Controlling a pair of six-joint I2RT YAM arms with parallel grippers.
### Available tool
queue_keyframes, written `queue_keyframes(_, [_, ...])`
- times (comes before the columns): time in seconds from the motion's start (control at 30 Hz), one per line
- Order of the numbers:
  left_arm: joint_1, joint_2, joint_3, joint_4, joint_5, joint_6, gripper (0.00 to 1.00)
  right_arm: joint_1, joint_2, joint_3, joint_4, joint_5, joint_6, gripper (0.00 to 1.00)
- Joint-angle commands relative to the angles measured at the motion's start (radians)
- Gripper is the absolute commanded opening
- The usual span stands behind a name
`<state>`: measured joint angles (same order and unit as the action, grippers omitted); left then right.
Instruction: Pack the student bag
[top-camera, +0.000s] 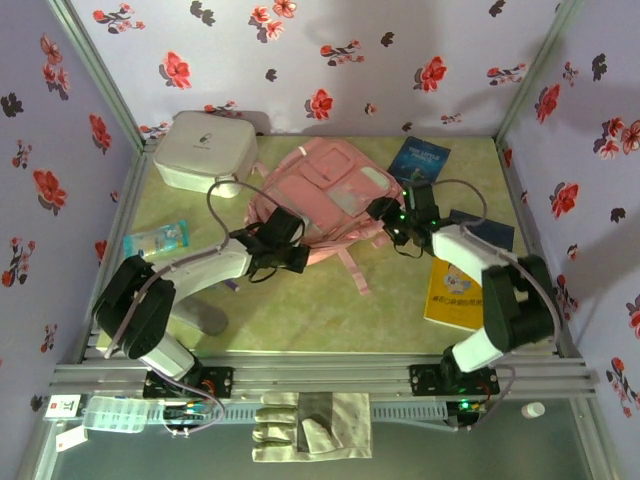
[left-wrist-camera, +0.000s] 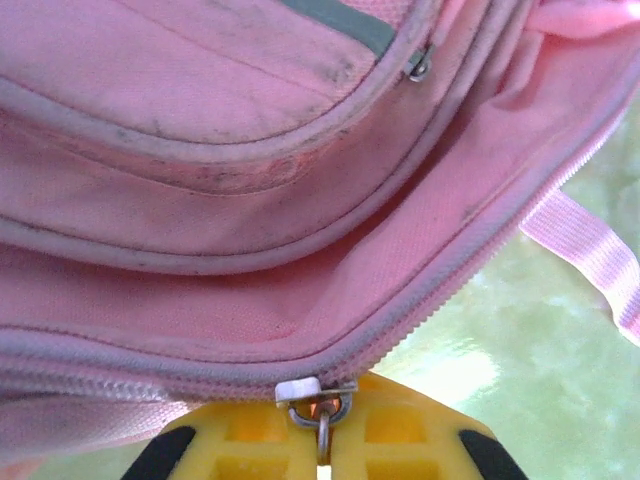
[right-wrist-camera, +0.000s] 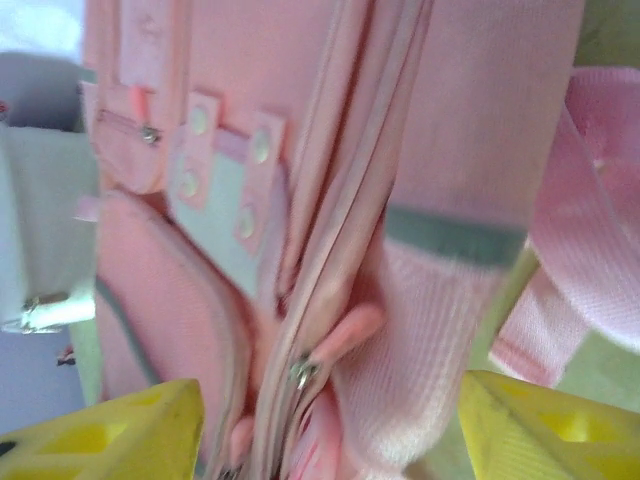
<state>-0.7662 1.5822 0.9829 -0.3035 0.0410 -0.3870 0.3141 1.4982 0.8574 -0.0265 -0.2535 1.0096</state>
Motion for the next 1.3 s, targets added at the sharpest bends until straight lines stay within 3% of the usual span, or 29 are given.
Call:
queue_keyframes(0.0, [-0.037, 0.046, 0.088, -0.061, 0.057, -0.001, 0.0, 0.022, -0.083, -0.096, -0.005, 0.063, 0.136, 0.71])
queue_keyframes(0.2, [-0.078, 0.143, 0.172, -0.131, 0.082, -0.038, 0.0, 0.131, -0.127, -0.206, 0.136, 0.119, 0.316, 0.72])
queue_keyframes(0.43, [-0.084, 0.198, 0.232, -0.229, 0.097, 0.006, 0.0, 0.2, 0.048, -0.226, 0.367, 0.075, 0.436, 0.68])
queue_keyframes(0.6, [-0.085, 0.21, 0.234, -0.226, 0.097, 0.007, 0.0, 0.207, 0.143, -0.229, 0.485, 0.046, 0.471, 0.49])
queue_keyframes(0.87, [-0.081, 0.225, 0.276, -0.333, 0.079, -0.01, 0.0, 0.201, 0.161, -0.177, 0.368, 0.078, 0.364, 0.21])
queue_keyframes(1.03, [-0.051, 0.185, 0.295, -0.46, 0.017, 0.011, 0.0, 0.191, 0.14, -0.137, 0.262, 0.143, 0.241, 0.16])
queue_keyframes(1.27, [0.025, 0.042, 0.18, -0.491, -0.01, 0.074, 0.0, 0.158, 0.096, -0.053, 0.113, 0.213, 0.07, 0.13])
